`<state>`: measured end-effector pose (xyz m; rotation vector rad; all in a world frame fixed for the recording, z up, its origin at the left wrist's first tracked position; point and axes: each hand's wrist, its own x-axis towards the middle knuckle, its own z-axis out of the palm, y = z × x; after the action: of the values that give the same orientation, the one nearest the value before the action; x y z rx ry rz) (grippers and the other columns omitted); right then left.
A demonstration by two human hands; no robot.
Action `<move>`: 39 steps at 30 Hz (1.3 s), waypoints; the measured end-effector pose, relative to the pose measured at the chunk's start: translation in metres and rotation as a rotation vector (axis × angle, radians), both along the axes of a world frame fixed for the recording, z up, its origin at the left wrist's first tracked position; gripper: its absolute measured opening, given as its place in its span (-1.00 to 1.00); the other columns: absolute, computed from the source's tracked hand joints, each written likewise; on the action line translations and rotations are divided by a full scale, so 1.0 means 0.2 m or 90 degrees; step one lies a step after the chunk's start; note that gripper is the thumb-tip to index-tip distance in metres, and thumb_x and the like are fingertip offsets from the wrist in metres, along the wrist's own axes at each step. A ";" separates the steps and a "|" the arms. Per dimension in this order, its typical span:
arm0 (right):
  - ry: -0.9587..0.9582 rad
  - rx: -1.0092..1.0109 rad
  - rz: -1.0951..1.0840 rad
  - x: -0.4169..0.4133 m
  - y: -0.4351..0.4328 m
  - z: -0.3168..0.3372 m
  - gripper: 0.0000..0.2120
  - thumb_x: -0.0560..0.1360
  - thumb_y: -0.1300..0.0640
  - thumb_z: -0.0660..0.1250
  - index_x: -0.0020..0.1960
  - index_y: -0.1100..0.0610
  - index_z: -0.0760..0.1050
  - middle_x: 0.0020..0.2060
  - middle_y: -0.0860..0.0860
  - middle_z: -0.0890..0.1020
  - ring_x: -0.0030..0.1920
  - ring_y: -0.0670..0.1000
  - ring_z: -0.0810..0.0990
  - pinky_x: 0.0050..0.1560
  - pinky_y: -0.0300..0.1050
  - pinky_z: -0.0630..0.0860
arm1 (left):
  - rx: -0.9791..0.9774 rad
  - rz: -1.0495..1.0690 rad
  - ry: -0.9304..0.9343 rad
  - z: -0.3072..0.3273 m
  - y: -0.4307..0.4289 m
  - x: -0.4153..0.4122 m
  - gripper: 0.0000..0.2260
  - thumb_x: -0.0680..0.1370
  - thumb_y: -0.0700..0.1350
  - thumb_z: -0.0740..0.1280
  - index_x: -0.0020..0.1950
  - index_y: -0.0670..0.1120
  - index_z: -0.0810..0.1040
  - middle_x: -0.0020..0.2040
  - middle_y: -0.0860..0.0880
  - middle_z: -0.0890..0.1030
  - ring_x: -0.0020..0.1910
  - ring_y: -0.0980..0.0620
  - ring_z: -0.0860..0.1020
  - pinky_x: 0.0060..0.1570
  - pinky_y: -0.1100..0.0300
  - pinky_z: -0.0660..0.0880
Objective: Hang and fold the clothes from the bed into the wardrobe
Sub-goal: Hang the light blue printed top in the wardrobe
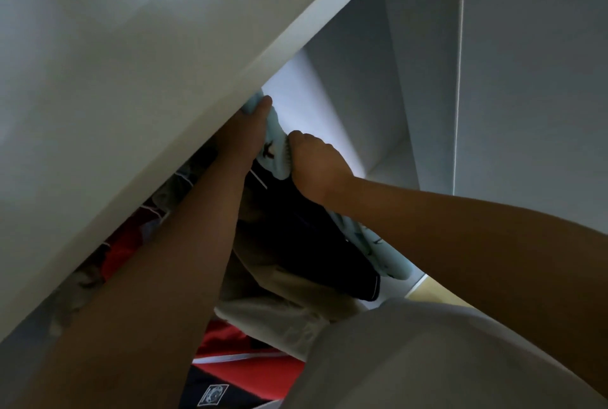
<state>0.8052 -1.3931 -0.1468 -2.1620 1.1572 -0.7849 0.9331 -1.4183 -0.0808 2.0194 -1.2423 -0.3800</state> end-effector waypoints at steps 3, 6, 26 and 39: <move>0.006 0.021 0.013 0.04 -0.03 -0.02 -0.84 0.53 0.13 0.24 -0.05 0.09 0.24 -0.28 -0.10 0.26 -0.26 0.01 0.37 -0.22 -0.10 0.29 | 0.073 -0.011 -0.026 0.00 -0.04 0.03 -0.36 0.56 0.16 0.33 0.53 -0.14 0.29 0.46 -0.13 0.42 0.42 -0.12 0.41 0.43 -0.05 0.33; 0.012 0.060 0.028 0.05 -0.07 -0.06 -0.88 0.56 0.08 0.20 -0.03 0.06 0.25 -0.27 -0.12 0.29 -0.23 -0.01 0.39 -0.20 -0.12 0.29 | 0.095 -0.037 -0.017 -0.02 -0.07 0.05 -0.39 0.56 0.11 0.37 0.51 -0.16 0.33 0.44 -0.14 0.45 0.40 -0.11 0.44 0.41 -0.05 0.36; 0.243 0.130 0.125 0.06 -0.05 -0.20 -0.88 0.57 0.12 0.25 0.07 0.14 0.42 -0.11 0.04 0.53 -0.30 -0.02 0.48 -0.40 -0.17 0.36 | 0.193 0.043 -0.165 -0.14 -0.02 0.06 -0.22 0.55 0.23 0.32 0.60 -0.15 0.12 0.51 -0.17 0.36 0.42 -0.18 0.41 0.36 -0.02 0.40; -0.084 0.393 -0.191 -0.50 -0.10 -0.13 -0.61 0.66 0.00 0.14 0.06 0.28 0.60 -0.03 0.17 0.68 0.03 0.20 0.64 0.18 0.14 0.54 | 0.135 -0.104 -0.496 -0.12 0.05 -0.35 -0.63 0.60 0.18 0.22 -0.02 -0.12 0.57 -0.04 -0.16 0.65 -0.02 -0.23 0.61 -0.21 0.08 0.38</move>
<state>0.7055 -1.4136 -0.1724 -1.4335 1.4417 -0.5775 0.8628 -1.4082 -0.1041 2.3462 -1.8986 0.2516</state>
